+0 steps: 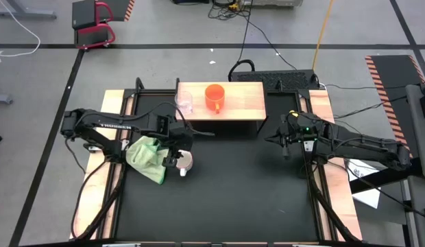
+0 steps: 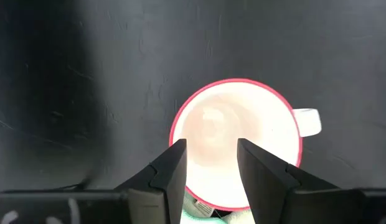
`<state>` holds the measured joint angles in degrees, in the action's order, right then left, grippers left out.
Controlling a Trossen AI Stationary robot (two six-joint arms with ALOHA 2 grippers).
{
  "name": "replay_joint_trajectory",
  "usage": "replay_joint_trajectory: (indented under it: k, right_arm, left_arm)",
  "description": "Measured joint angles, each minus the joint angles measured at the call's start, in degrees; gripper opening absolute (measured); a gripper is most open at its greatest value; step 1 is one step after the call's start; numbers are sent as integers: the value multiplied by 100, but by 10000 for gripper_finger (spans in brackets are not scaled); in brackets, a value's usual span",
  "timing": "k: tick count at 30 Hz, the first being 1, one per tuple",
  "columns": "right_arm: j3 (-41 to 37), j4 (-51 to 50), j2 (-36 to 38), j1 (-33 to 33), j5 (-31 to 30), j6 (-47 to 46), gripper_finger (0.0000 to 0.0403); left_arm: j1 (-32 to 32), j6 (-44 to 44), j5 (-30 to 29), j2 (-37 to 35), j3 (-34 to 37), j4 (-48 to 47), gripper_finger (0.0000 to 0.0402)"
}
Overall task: Stack small to large cups/mugs on shelf
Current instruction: Put the white patterned mug on the shelf
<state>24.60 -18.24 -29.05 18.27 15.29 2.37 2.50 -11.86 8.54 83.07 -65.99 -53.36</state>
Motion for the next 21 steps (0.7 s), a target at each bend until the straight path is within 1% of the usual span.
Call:
replay_joint_trajectory:
  k: [5,12,21]
  right_arm:
    - [-2,0,1,2,0,0,0]
    - [-1,-2,2,1,0,-2,0]
    - [0,-2,-1,-1,0,-2,0]
  left_arm:
    - [0,36,-9,55,66,186,141]
    - [0,-25,-5,140,82,163,141]
    - [0,-94,6,463,80,99,141]
